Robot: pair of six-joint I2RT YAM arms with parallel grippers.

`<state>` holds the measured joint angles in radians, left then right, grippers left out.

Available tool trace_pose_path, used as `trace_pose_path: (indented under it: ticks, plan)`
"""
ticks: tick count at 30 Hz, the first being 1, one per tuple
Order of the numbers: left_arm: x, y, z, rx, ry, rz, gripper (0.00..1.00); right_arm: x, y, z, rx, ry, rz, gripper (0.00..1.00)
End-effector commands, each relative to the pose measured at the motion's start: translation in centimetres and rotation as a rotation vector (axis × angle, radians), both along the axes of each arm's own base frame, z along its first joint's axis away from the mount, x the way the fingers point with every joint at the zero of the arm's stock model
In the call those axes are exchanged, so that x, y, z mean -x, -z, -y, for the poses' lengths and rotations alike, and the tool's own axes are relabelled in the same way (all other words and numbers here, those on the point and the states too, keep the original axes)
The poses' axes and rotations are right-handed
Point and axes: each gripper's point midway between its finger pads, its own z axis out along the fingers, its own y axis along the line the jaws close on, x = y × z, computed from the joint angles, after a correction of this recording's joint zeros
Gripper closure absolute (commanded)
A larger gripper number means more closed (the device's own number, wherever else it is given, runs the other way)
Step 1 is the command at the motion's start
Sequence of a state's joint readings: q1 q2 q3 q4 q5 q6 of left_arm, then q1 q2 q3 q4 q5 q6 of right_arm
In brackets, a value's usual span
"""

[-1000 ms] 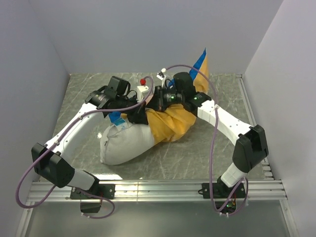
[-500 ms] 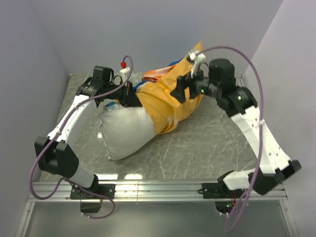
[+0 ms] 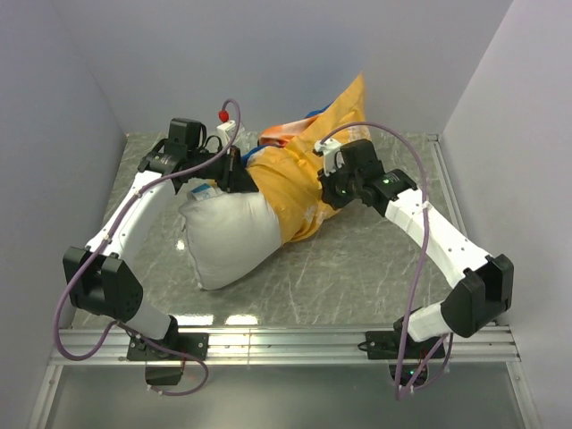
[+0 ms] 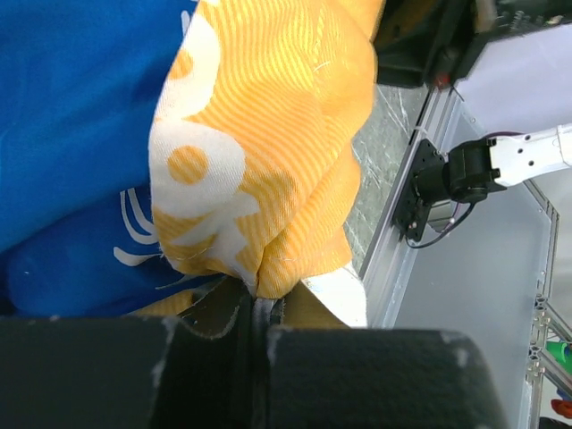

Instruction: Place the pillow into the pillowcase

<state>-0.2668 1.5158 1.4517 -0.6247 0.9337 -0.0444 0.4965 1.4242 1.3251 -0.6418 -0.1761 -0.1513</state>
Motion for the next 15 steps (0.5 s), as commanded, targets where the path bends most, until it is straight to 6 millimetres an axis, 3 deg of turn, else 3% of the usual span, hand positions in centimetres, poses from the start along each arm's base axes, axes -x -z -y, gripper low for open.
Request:
trace_pose_path:
  ticks: [1, 3, 4, 7, 8, 10, 11, 15]
  plan:
    - [0.0, -3.7, 1.1, 0.091, 0.046, 0.087, 1.0, 2.2, -6.0, -5.9, -0.198, -0.199, 0.067, 1.0]
    - [0.0, -3.9, 1.2, 0.104, 0.045, 0.094, 0.99, 5.8, -8.7, -8.7, -0.3, -0.361, 0.04, 1.0]
    - [0.1, -4.0, 1.3, 0.115, 0.036, 0.076, 0.99, 9.9, -10.0, -11.4, -0.38, -0.53, -0.007, 1.0]
    - [-0.1, -4.5, 1.4, 0.141, 0.011, 0.072, 0.99, 17.8, -13.1, -14.1, -0.518, -0.845, -0.135, 1.0]
    - [-0.1, -4.4, 1.4, 0.146, 0.001, 0.064, 1.0, 19.8, -12.5, -15.3, -0.507, -0.932, -0.185, 1.0]
    - [-0.1, -4.8, 1.5, 0.161, -0.008, 0.063, 1.0, 21.0, -12.7, -15.4, -0.491, -0.98, -0.233, 1.0]
    - [0.0, -4.6, 1.4, 0.162, -0.011, 0.057, 1.0, 20.4, -11.8, -15.8, -0.463, -0.979, -0.233, 1.0]
    - [0.3, -4.5, 1.2, 0.158, -0.015, 0.052, 0.99, 15.5, -10.1, -15.1, -0.347, -0.788, -0.142, 0.97]
